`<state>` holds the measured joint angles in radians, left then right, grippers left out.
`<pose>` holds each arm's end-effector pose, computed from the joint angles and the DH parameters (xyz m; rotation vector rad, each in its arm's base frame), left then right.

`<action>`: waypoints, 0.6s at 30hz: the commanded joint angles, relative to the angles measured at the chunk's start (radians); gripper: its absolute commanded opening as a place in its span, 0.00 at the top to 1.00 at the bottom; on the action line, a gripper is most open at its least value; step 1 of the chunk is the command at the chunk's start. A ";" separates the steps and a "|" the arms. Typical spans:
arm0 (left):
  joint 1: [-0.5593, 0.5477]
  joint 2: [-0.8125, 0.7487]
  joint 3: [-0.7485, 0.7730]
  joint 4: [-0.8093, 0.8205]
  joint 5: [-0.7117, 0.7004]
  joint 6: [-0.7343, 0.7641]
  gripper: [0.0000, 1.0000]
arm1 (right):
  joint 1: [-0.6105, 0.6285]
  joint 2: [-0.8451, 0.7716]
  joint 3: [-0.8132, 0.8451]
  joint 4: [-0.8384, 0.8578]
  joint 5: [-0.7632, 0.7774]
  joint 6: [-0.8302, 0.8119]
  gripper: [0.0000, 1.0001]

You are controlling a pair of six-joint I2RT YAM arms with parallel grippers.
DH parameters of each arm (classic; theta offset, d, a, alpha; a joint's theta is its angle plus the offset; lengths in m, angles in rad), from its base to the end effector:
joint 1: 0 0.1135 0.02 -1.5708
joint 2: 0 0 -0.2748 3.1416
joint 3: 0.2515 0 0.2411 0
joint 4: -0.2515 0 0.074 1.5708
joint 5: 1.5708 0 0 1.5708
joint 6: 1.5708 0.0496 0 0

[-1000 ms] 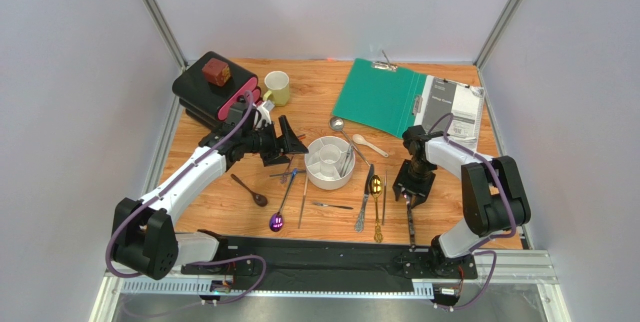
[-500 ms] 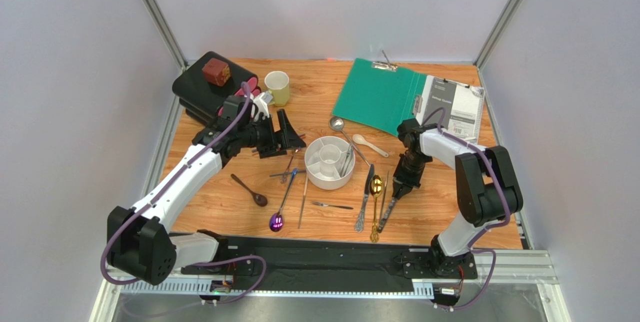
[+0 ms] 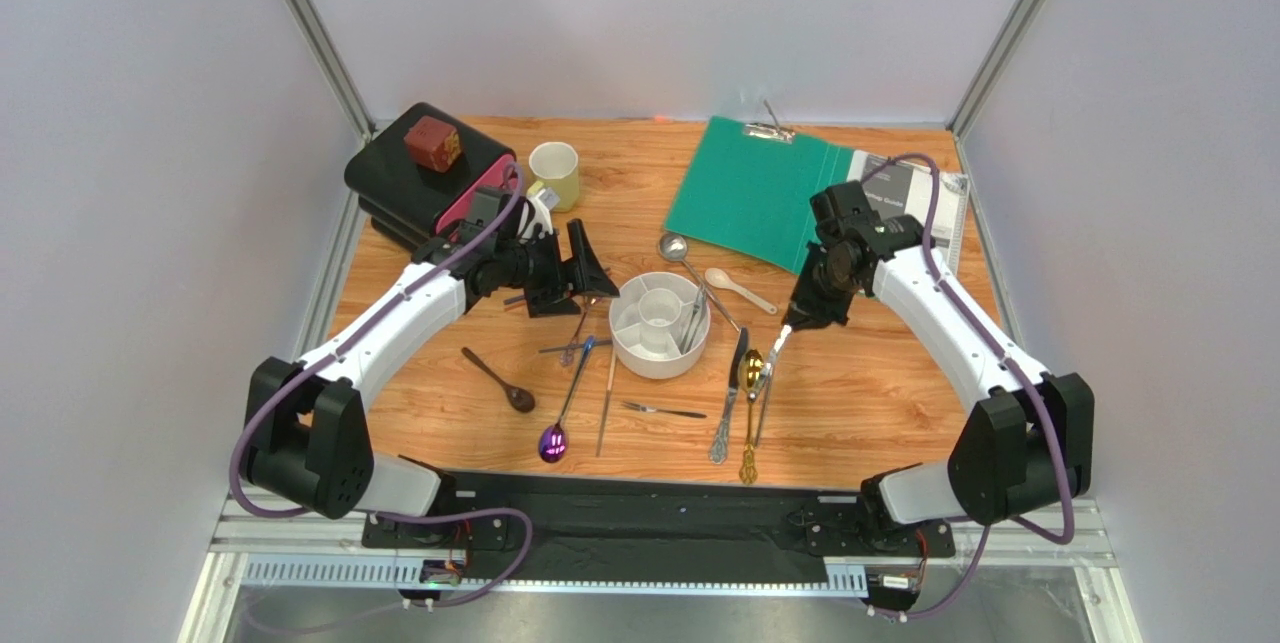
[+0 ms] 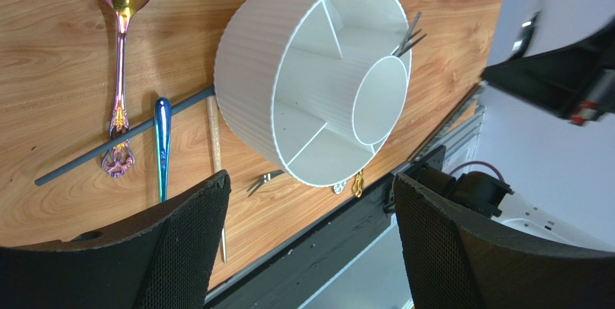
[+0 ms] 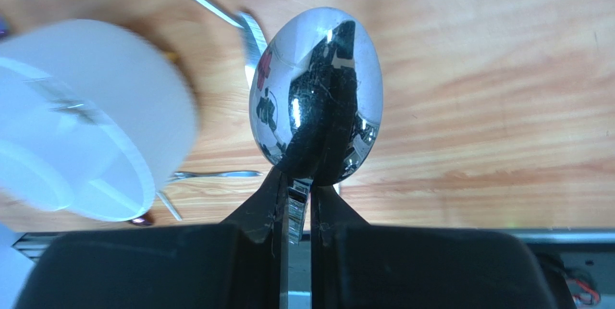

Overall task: Sort the eating utensils into containers
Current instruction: Pick up the spoon from the center of the board.

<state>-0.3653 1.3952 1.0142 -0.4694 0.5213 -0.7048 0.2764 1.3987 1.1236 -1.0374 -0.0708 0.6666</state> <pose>0.2604 -0.1260 0.2650 -0.1796 2.5758 -1.0829 0.2352 0.0704 0.2592 0.5552 2.8788 0.2654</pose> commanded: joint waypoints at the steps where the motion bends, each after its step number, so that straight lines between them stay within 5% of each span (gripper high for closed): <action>1: 0.000 -0.025 0.035 -0.029 -0.012 0.005 0.12 | 0.073 0.016 0.244 -0.020 0.051 -0.048 1.00; 5: 0.003 -0.084 0.017 -0.049 -0.041 0.010 0.12 | 0.162 0.080 0.374 0.033 0.172 -0.151 1.00; 18: 0.035 -0.211 -0.075 -0.094 -0.115 0.002 0.12 | 0.198 0.374 0.714 0.169 0.183 -0.325 1.00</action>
<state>-0.3424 1.2350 0.9672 -0.5423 0.4328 -0.7017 0.4641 1.7321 1.6966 -0.9508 0.1043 0.4183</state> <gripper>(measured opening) 0.880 0.077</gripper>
